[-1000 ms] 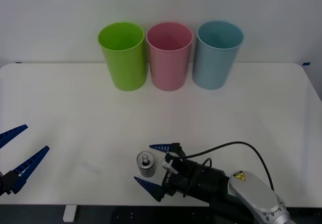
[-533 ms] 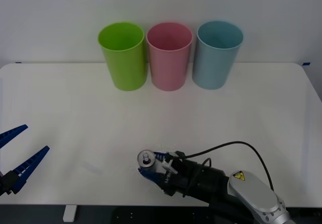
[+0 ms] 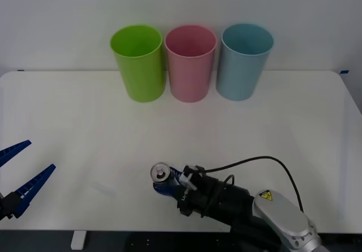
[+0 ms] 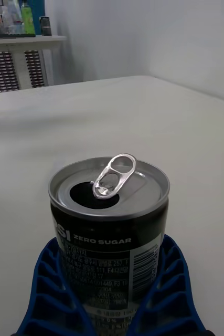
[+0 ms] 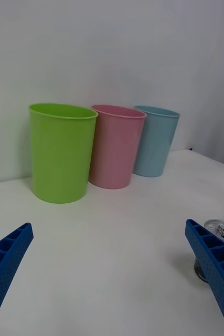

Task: Grasp the object on the table and drop it into the matching bin: aluminum can to the light blue bin, PET bottle to the pink bin.

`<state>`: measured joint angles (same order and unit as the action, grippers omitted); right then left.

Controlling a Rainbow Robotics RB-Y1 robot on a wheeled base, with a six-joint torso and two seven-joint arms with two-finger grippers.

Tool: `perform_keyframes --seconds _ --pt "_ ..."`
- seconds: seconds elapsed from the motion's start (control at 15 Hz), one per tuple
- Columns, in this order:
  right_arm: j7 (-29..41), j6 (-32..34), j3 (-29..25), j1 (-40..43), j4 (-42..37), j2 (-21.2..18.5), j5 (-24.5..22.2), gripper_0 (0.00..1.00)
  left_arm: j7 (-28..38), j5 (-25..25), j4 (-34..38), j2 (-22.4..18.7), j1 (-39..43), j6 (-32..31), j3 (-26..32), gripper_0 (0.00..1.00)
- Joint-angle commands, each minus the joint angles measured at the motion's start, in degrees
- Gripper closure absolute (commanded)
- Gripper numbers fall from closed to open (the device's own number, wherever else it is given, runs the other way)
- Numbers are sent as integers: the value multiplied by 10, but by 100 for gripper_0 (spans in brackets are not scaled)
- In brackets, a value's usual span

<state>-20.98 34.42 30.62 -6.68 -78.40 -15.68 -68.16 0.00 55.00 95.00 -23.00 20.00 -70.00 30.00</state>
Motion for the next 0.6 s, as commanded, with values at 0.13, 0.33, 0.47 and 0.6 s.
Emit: perform_keyframes --seconds 0.13,0.33,0.47,0.6 --pt "10 -8 -29 2 -24 3 3 100 0 0 0 0 0 0 0 0" --pt "24 -15 -51 3 -45 3 8 100 0 0 0 0 0 0 0 0" --pt "48 -20 -65 6 -65 2 12 100 0 0 0 0 0 0 0 0" --pt "88 -24 -75 10 -91 -4 11 100 0 0 0 0 0 0 0 0"
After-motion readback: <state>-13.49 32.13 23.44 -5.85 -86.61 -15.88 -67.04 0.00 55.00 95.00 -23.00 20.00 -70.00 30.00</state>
